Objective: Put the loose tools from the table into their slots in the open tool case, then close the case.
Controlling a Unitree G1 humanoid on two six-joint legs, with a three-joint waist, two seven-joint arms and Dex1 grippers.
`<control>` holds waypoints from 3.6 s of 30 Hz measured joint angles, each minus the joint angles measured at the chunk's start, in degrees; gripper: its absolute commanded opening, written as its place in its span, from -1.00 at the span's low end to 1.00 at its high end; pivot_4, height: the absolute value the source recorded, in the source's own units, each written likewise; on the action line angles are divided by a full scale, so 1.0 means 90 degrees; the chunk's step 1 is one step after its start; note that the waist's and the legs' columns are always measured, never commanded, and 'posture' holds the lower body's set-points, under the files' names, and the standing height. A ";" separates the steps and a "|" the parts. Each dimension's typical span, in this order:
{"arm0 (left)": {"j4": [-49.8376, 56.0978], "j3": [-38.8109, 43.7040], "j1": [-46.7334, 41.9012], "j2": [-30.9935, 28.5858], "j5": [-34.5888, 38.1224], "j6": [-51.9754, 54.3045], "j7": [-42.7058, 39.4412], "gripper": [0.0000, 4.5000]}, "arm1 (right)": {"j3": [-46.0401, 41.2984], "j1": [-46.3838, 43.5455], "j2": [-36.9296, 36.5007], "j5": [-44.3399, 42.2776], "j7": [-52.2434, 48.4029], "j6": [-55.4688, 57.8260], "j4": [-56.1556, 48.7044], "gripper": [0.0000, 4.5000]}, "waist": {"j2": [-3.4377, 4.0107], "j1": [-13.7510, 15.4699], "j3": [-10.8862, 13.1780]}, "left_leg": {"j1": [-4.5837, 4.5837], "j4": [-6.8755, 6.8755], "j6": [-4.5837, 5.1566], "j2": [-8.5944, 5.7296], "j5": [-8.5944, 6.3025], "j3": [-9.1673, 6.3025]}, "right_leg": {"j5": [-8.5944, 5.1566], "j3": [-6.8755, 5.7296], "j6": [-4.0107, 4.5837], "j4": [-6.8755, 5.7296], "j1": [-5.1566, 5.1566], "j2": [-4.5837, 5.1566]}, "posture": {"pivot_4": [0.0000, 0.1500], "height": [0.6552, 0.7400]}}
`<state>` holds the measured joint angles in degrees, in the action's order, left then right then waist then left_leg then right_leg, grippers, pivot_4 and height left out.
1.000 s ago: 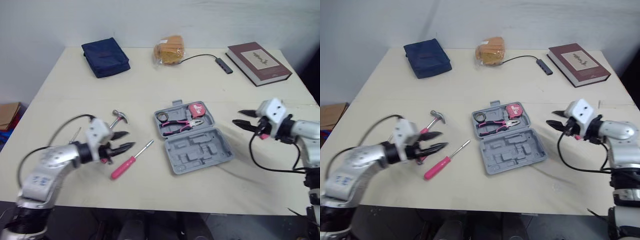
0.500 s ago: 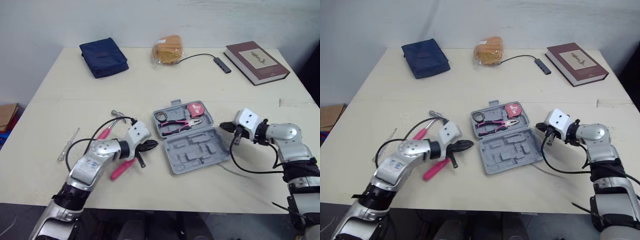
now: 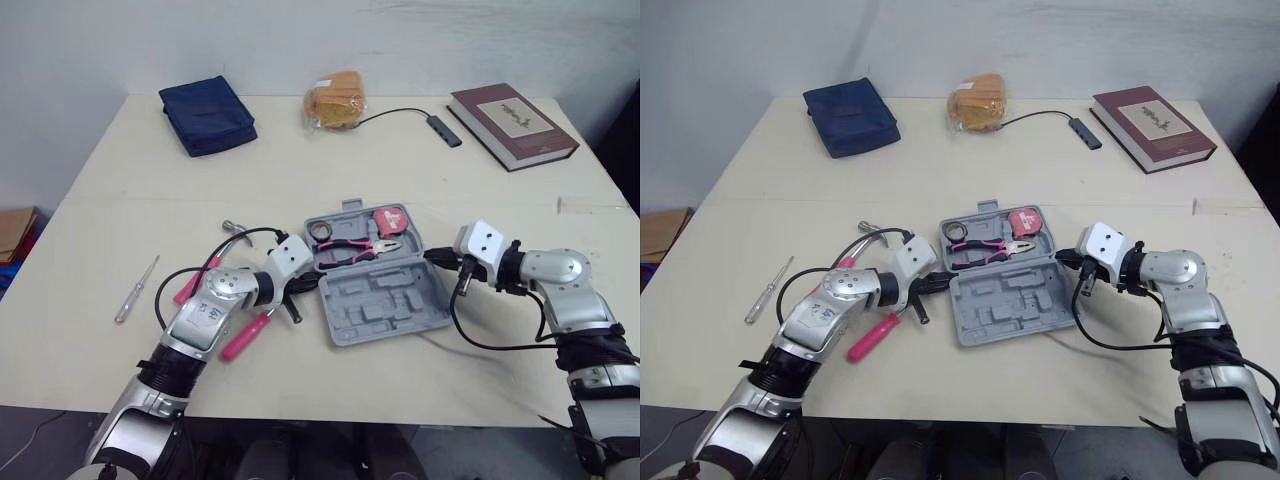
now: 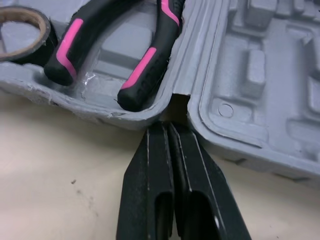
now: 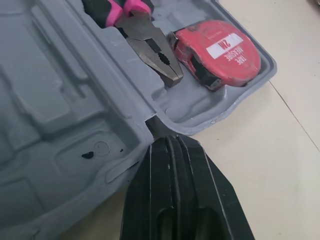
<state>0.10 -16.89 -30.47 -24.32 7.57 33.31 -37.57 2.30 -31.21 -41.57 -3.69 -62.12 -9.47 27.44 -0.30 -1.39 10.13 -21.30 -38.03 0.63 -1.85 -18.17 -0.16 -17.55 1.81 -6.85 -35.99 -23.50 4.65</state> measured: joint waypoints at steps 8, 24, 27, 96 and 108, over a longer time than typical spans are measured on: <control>-0.0147 -0.0023 -0.0004 -0.0230 -0.0150 -0.0472 -0.0660 -0.97 | -0.0174 0.0692 -0.0164 -0.0372 -0.0194 0.0613 -0.0931 -1.00 | -0.0001 0.0001 -0.0001 | 0.0001 0.0000 -0.0001 0.0001 -0.0002 -0.0001 | 0.0000 0.0004 0.0000 0.0000 0.0000 0.0000 | 1.00 1.00; 0.0578 -0.0108 0.0517 -0.1058 -0.0115 -0.0779 -0.1976 -0.97 | -0.0322 0.2652 -0.0556 -0.1063 -0.0598 0.1871 -0.3243 -1.00 | -0.0005 0.0005 -0.0004 | 0.0003 -0.0002 0.0001 0.0009 -0.0014 -0.0009 | -0.0003 0.0031 0.0005 0.0008 0.0007 -0.0001 | 1.00 1.00; 0.0771 -0.0060 0.0659 -0.1096 -0.0115 -0.0660 -0.1975 -0.97 | -0.0303 0.2694 -0.0551 -0.0992 -0.0481 0.1699 -0.3261 -1.00 | -0.0005 -0.0003 -0.0004 | 0.0007 -0.0003 0.0002 0.0009 -0.0015 -0.0008 | -0.0003 0.0030 0.0005 0.0006 0.0008 -0.0002 | 1.00 1.00; -0.0318 0.4764 0.3197 -0.3096 0.1864 0.0856 0.0006 0.99 | -0.2112 0.3042 -0.0158 -0.3562 -0.1196 0.0509 -0.4052 1.00 | -0.0029 -0.0044 -0.0010 | 0.0105 0.0095 -0.0021 0.0066 -0.0061 -0.0034 | -0.0043 -0.0004 0.0087 0.0015 0.0075 -0.0021 | 1.00 1.00; -0.0827 0.4222 0.2919 -0.3041 0.1525 0.0793 -0.0154 0.21 | -0.2057 0.3028 -0.0058 -0.3556 -0.1203 0.0511 -0.4043 1.00 | -0.0018 -0.0011 -0.0018 | 0.0122 0.0093 -0.0017 0.0065 -0.0056 -0.0040 | -0.0045 -0.0005 0.0091 0.0013 0.0085 -0.0014 | 1.00 1.00</control>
<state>-7.34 21.11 -4.19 -51.69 21.30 40.44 -38.95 -16.22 -3.96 -42.09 -35.69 -72.94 -4.88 -8.95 -0.46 -1.49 9.97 -20.20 -37.20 0.48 -1.27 -18.68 -0.52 -17.96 1.77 -6.03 -35.87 -22.74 4.52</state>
